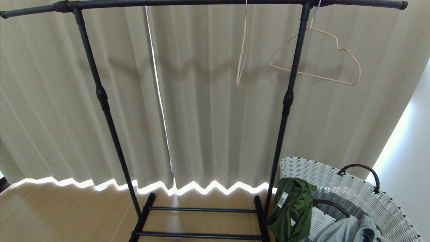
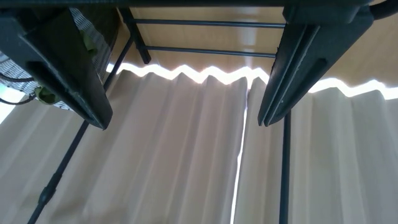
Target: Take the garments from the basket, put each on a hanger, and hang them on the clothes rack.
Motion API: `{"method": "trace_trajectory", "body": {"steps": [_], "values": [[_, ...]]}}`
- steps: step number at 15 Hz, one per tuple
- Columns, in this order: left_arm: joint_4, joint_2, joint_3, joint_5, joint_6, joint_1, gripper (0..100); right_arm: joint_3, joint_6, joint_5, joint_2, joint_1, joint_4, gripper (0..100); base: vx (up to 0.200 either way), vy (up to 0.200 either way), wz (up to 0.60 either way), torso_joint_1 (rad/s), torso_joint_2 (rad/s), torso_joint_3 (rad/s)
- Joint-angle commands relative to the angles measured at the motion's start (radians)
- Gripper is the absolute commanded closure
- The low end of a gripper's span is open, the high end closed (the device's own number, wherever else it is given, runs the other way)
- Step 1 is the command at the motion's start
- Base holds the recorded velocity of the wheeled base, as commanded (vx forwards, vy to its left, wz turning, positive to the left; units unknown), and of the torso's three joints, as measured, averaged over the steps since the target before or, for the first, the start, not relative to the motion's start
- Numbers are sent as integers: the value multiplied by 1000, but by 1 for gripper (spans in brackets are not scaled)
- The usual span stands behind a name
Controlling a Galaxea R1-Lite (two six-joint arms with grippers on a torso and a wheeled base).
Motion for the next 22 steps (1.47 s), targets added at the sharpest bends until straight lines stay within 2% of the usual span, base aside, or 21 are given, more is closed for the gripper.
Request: {"method": "trace_trajectory", "body": {"steps": [1,3,4,5,7,9,10,11,13,15,17,19,22], "values": [[0,0,0,0,-2,0,0,-20,-50,-1,7,0,26,0,0,0,0,0,0,0],[0,0,0,0,-2,0,0,-103,-100,-4,66,11,141,0,0,0,0,0,0,0],[0,0,0,0,-2,0,0,-112,-107,-4,72,14,149,0,0,0,0,0,0,0],[0,0,0,0,-2,0,0,-201,-125,-7,225,43,173,0,0,0,0,0,0,0],[0,0,0,0,-2,0,0,-281,-146,-29,463,41,175,0,0,0,0,0,0,0],[0,0,0,0,-2,0,0,-347,-148,-147,739,9,167,0,0,0,0,0,0,0],[0,0,0,0,-2,0,0,-363,-150,-174,860,-12,159,0,0,0,0,0,0,0],[0,0,0,0,-2,0,0,-373,-157,-176,945,-26,152,0,0,0,0,0,0,0],[0,0,0,0,-2,0,0,-371,-263,-181,1152,-69,98,0,0,0,0,0,0,0],[0,0,0,0,-2,0,0,-353,-366,-181,1294,-109,-20,0,0,0,0,0,0,0],[0,0,0,0,-2,0,0,-337,-432,-181,1411,-144,-106,0,0,0,0,0,0,0],[0,0,0,0,-2,0,0,-337,-495,-181,1468,-156,-124,0,0,0,0,0,0,0],[0,0,0,0,-2,0,0,-342,-542,-181,1507,-156,-126,0,0,0,0,0,0,0]]}}
